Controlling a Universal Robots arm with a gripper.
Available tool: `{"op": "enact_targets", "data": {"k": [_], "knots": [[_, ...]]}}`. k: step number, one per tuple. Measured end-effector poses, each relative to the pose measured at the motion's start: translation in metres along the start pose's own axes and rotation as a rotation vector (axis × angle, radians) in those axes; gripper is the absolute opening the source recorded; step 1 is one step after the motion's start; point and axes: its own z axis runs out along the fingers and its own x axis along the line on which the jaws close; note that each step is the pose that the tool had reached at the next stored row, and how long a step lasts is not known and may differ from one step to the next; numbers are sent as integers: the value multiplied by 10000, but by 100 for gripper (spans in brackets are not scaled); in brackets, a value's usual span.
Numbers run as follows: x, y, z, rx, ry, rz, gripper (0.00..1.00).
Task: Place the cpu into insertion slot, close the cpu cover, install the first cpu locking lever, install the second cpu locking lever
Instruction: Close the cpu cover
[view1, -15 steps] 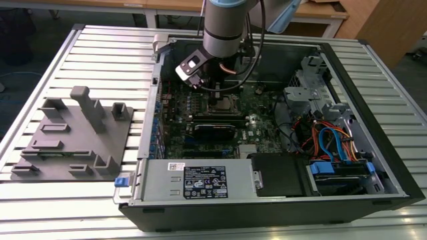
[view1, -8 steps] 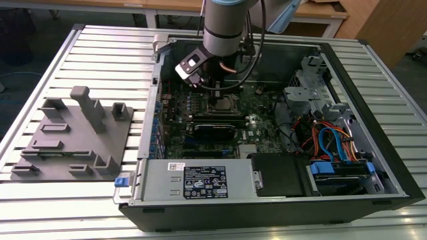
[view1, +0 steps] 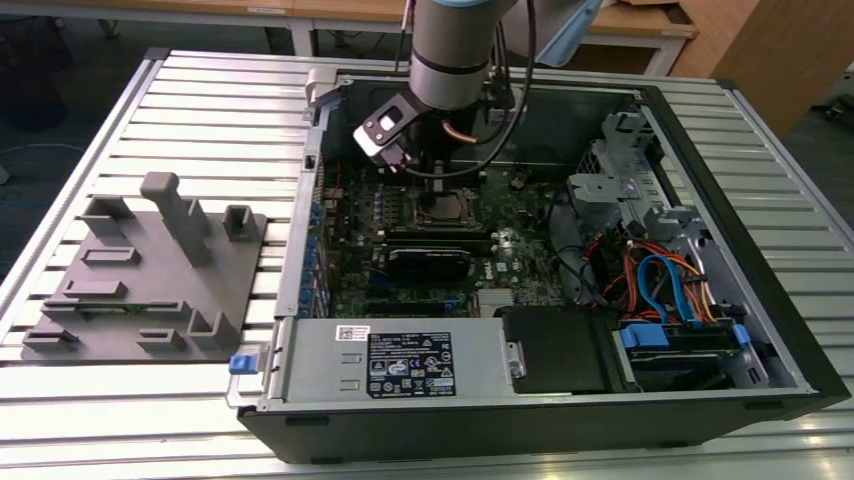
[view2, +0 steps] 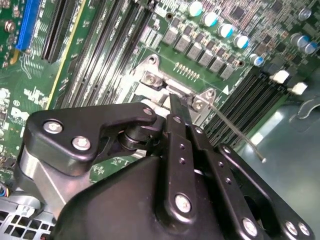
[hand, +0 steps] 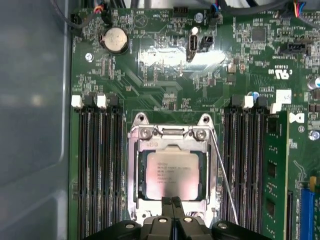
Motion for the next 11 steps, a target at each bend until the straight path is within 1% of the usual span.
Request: {"op": "enact_targets", "data": {"k": [6,9,11], "knots": [[0,134,-1,1,0,0,10],[-1,161,-2,0,0,0,10],[-12,167,-2,0,0,1,10]]}}
